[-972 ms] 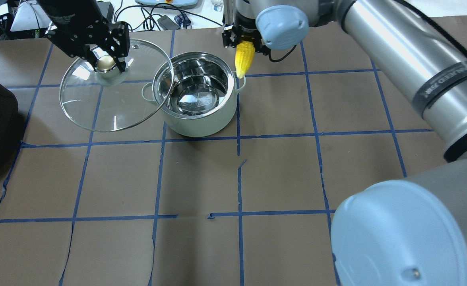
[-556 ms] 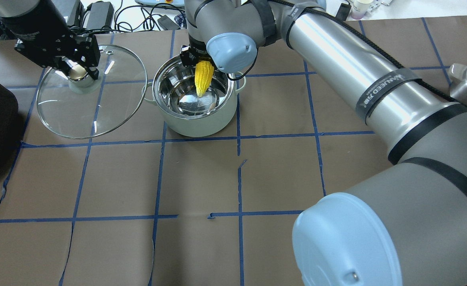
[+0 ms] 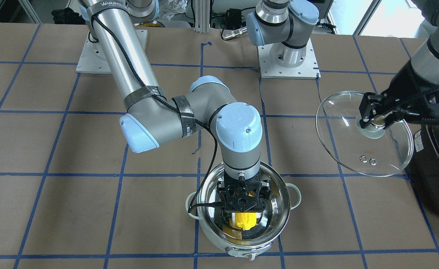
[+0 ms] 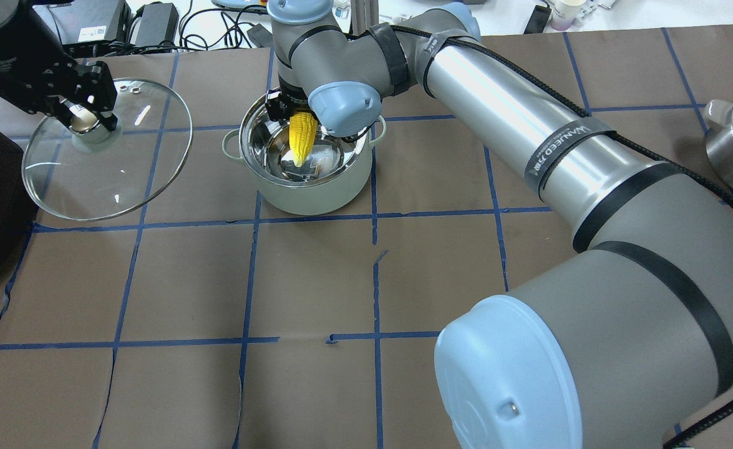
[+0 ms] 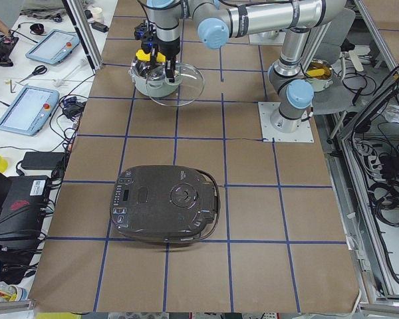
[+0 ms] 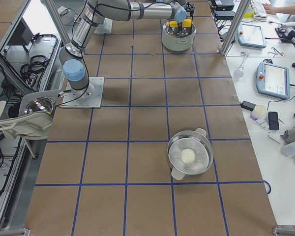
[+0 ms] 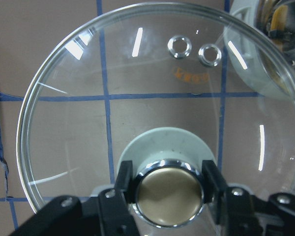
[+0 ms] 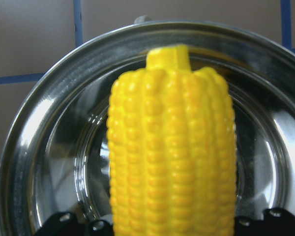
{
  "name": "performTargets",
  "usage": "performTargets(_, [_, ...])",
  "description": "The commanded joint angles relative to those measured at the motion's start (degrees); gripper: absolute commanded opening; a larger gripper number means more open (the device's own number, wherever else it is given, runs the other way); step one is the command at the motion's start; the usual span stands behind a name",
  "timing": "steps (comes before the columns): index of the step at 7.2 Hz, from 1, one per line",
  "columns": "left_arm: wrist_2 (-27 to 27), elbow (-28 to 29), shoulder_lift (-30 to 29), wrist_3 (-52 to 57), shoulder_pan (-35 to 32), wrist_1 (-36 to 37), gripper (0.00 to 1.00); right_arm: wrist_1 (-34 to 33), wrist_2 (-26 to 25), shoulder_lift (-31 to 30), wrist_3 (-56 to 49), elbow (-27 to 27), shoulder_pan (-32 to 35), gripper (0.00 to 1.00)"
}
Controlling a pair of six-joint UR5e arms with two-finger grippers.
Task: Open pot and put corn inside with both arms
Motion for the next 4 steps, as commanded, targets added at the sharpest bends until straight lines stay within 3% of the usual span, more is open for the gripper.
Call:
performTargets(1, [0.3, -5.3, -4.0, 4.6, 2.7, 7.6, 0.0, -0.1, 0.1, -0.9, -0.9, 0.0, 0.0, 1.0])
performTargets(3, [0.3, -8.8, -9.8, 4.6, 2.8, 18.8, 0.0, -0.1, 0.1, -3.1, -0.8, 0.1, -0.1, 1.0])
performTargets(4, [0.0, -9.1, -12.6, 4.3, 2.8, 20.4, 0.0, -0.1, 0.1, -3.2, -0.8, 0.1, -0.1, 1.0])
